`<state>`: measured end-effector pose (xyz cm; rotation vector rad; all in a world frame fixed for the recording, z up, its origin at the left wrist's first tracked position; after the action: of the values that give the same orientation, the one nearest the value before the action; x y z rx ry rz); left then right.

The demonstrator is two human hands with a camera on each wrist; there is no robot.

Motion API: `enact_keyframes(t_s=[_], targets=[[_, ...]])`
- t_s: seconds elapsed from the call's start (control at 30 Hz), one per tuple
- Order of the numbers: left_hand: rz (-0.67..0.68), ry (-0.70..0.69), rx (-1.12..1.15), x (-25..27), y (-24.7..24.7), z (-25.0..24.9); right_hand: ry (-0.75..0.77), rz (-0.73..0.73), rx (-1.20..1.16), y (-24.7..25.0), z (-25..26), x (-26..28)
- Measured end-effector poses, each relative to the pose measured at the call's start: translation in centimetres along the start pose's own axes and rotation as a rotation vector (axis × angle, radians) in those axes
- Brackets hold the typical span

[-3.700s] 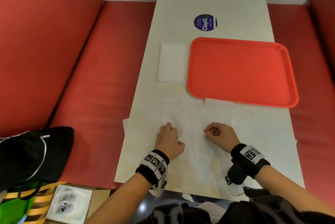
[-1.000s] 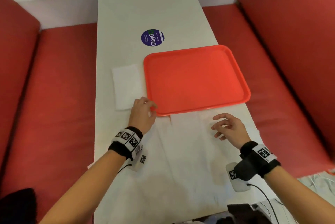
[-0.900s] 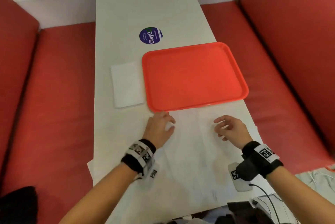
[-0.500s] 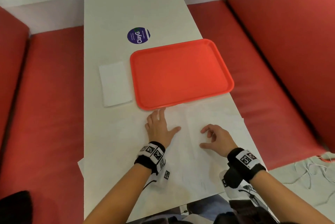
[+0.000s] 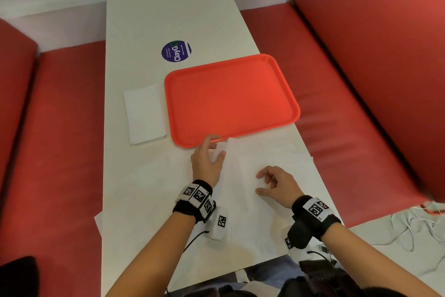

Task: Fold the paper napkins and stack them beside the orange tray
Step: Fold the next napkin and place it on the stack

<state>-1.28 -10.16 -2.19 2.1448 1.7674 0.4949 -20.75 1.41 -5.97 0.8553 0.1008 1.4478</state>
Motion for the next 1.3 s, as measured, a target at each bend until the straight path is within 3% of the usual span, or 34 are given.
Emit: enact_keyframes(t_s=[0.17, 0.27, 0.43, 0.6, 0.67, 0.73, 0.8, 0.87, 0.93, 0.97, 1.03, 1.1, 1.17, 1.3], targets=[[-0.057, -0.030, 0.103, 0.5, 1.1, -1.2, 0.007, 0.025, -0.047, 0.2, -0.4, -0.4], [-0.099, 0.043, 0.142, 0.6, 2.1, -0.8, 0.007, 0.020, -0.091, 0.9, 0.0, -0.3], [-0.168, 0.106, 0.246, 1.7, 3.4, -2.2, 0.151, -0.020, -0.218, 3.4, 4.7, 1.0], [0.018, 0.054, 0.382, 3.8, 1.6, -7.8, 0.250, 0.241, -0.348, 3.7, 10.8, 2.2], [0.119, 0.054, 0.456, 4.4, 1.1, -9.4, 0.296, 0.231, -0.360, 4.2, 11.7, 1.7], [0.149, 0.066, 0.542, 5.0, 1.3, -10.3, 0.305, 0.123, -0.367, 5.0, 11.5, 0.9], [0.101, 0.031, 0.599, 5.3, 2.0, -10.4, 0.289, 0.032, -0.417, 6.0, 10.7, 0.3], [-0.060, -0.027, 0.499, 4.9, 3.5, -9.2, 0.239, 0.009, -0.510, 6.8, 9.9, 0.2], [-0.148, 0.059, 0.367, 4.2, 4.1, -6.3, 0.174, 0.005, -0.635, 7.5, 9.3, 0.4], [-0.075, 0.165, 0.345, 4.0, 3.5, -4.6, 0.143, 0.005, -0.692, 7.8, 8.8, 0.4], [0.221, 0.399, 0.393, 4.4, 1.0, -2.3, 0.094, -0.003, -0.721, 8.0, 7.7, 0.5], [0.427, 0.469, 0.429, 5.2, -1.0, -1.2, 0.051, 0.000, -0.660, 7.9, 6.4, 0.5], [0.430, 0.466, 0.484, 5.4, -1.7, -1.0, -0.017, -0.021, -0.587, 7.6, 4.9, 0.4], [0.285, 0.467, 0.484, 5.0, -0.3, 0.0, -0.107, -0.124, -0.502, 7.2, 2.6, 0.3]])
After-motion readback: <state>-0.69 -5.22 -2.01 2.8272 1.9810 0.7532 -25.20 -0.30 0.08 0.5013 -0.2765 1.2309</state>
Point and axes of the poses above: each hand's wrist, its own x-axis away from the middle knuckle, its own y-axis out of the back of the hand, z = x × y, the point moved 6 cm from there along -x, towards the middle knuckle, and after that the axes turned 2 degrees about -y, right-handed, at the moved point
